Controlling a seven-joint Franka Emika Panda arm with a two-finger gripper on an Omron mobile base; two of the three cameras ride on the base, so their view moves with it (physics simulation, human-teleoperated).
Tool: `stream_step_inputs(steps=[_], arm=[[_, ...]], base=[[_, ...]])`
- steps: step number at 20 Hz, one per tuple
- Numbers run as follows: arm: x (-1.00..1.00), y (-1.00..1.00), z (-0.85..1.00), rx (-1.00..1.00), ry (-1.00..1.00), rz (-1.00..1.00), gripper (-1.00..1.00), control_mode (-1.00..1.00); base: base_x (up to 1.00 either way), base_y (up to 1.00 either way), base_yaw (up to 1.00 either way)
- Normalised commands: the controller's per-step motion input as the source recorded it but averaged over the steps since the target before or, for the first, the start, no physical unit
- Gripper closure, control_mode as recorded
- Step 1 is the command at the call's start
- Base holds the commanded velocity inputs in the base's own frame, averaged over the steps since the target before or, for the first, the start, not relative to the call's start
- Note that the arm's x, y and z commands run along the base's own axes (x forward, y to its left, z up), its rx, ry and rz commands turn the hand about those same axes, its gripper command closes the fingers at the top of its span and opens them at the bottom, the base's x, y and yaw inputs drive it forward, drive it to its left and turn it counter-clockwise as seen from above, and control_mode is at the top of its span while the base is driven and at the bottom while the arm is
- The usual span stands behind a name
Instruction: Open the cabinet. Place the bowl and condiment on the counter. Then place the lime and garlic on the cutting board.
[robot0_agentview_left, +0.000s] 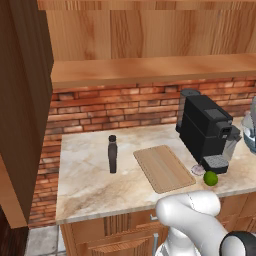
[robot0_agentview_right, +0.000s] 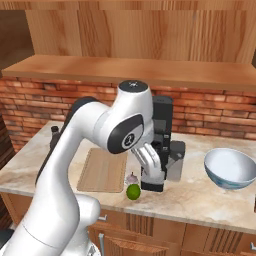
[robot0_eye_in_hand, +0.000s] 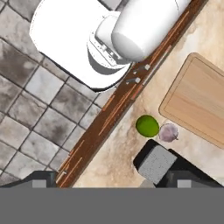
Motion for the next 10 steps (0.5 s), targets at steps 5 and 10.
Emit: stream_step_inputs(steps=[5,10], arm=[[0.0,0.51,-0.12,-0.01,0.03,0.13,-1.0,-1.0],[0.0,0.3,-0.22,-0.01,0.02,0.14,-1.0,-1.0]], base=[[0.0,0.0,0.0],[0.0,0.0,0.0]])
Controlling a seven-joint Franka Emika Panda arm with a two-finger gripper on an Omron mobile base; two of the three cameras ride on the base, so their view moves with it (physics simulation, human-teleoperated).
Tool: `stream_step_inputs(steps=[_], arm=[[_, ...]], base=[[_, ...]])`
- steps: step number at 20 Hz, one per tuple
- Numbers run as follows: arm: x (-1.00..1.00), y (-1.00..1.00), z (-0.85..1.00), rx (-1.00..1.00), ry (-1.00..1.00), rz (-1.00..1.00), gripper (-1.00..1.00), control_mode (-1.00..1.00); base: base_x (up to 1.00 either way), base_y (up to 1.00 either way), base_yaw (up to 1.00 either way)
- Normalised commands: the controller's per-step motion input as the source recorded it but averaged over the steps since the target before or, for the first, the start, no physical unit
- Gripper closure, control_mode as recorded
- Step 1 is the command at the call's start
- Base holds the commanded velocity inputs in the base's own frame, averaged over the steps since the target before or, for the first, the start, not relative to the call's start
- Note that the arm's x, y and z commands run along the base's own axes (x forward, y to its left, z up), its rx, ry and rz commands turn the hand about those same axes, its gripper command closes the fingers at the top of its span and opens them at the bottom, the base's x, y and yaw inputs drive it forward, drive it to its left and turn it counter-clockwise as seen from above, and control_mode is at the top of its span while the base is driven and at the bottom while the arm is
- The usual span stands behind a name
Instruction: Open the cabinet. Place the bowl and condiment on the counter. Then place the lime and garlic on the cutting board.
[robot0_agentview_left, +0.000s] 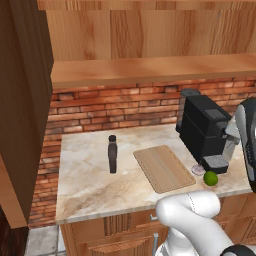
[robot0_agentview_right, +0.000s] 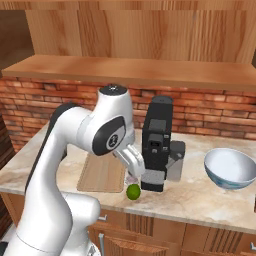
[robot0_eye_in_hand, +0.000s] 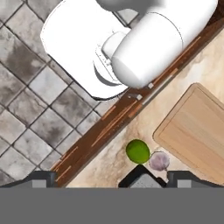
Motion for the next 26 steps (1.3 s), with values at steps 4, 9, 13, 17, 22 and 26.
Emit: stream_step_inputs(steps=[4,9,13,17,22,26], arm=[[0.01,0.08,-0.27,-0.02,0.0,0.16,-1.0,-1.0],[0.16,0.09,-0.33,-0.03,0.0,0.15,-1.0,-1.0],[0.22,0.16,-0.32,-0.02,0.0,0.15,-1.0,-1.0],[0.21,0.12,-0.34,-0.04,0.0,0.14,-1.0,-1.0],[0.19,0.0,-0.33,-0.06,0.0,0.13,-1.0,-1.0],[0.22,0.0,-0.33,-0.04,0.0,0.11,-1.0,-1.0]], base=[[0.0,0.0,0.0],[0.0,0.0,0.0],[0.0,0.0,0.0],[0.0,0.0,0.0],[0.0,0.0,0.0],[0.0,0.0,0.0]])
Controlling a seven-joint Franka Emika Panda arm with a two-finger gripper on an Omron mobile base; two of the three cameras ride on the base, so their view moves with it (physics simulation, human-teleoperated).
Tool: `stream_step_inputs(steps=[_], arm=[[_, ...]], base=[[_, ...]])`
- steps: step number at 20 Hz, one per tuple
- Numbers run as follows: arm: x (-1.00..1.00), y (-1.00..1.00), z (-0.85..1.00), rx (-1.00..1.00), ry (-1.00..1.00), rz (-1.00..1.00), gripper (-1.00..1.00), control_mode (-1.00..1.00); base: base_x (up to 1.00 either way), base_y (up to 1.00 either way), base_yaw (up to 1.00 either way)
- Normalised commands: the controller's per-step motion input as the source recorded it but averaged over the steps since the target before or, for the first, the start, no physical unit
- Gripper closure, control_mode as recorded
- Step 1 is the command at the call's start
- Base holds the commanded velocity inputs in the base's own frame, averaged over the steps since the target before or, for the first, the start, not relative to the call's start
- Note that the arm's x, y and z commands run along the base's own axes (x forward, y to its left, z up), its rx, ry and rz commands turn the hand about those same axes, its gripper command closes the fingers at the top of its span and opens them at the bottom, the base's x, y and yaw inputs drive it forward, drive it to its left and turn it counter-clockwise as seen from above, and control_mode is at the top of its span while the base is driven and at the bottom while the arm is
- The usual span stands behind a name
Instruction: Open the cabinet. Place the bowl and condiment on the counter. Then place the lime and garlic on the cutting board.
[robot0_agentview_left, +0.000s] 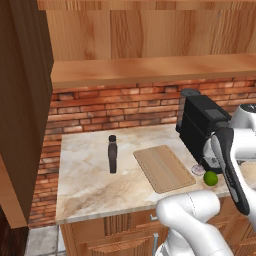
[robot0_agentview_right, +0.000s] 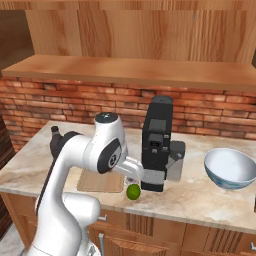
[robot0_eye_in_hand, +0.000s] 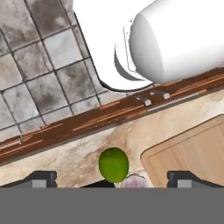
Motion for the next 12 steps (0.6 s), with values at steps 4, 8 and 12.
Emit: stream_step_inputs(steps=[4,8,12], arm=[[0.25,0.0,-0.28,-0.01,0.0,0.07,-1.0,-1.0],[0.17,0.0,-0.25,0.0,0.0,0.04,-1.0,-1.0],[0.09,0.0,-0.24,0.0,0.0,0.03,-1.0,-1.0]], base=[[0.0,0.0,0.0],[0.0,0.0,0.0],[0.0,0.0,0.0]])
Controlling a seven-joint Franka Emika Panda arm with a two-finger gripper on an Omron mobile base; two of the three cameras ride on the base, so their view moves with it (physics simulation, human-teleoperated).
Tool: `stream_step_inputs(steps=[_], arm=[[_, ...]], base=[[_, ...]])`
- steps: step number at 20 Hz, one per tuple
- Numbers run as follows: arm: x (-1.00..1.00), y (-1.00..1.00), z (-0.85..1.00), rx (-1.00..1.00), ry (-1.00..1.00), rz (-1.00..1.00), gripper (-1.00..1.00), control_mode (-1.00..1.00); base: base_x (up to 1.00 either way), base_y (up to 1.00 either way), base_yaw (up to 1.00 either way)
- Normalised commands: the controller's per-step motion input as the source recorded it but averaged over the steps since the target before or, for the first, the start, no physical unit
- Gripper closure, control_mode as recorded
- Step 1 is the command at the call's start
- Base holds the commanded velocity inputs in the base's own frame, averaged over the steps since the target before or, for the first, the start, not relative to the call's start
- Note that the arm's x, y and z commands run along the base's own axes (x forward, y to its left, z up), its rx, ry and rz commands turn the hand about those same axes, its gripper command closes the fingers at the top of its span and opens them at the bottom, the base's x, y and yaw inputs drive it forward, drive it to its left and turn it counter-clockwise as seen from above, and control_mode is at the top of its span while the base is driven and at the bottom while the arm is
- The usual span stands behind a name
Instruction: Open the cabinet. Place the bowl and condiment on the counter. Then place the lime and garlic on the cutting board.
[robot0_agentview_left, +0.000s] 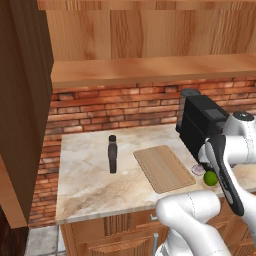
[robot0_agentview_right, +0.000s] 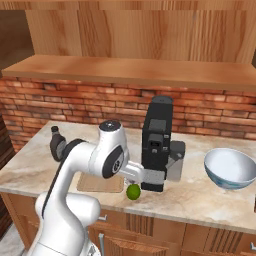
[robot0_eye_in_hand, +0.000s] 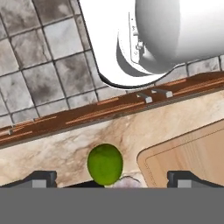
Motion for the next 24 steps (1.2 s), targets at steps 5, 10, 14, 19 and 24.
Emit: stream_step_inputs(steps=[5,10,14,19,24], arm=[[0.03,0.0,-0.22,0.0,0.0,0.03,-1.0,-1.0],[0.03,0.0,-0.21,0.0,0.0,0.02,-1.0,-1.0],[0.08,0.0,-0.18,0.0,0.0,0.01,-1.0,-1.0],[0.16,-0.03,-0.13,0.0,0.0,0.01,-1.0,-1.0],[0.08,-0.07,-0.09,0.0,0.0,0.0,-1.0,-1.0]], base=[[0.0,0.0,0.0],[0.0,0.0,0.0],[0.0,0.0,0.0],[0.0,0.0,0.0],[0.0,0.0,0.0]])
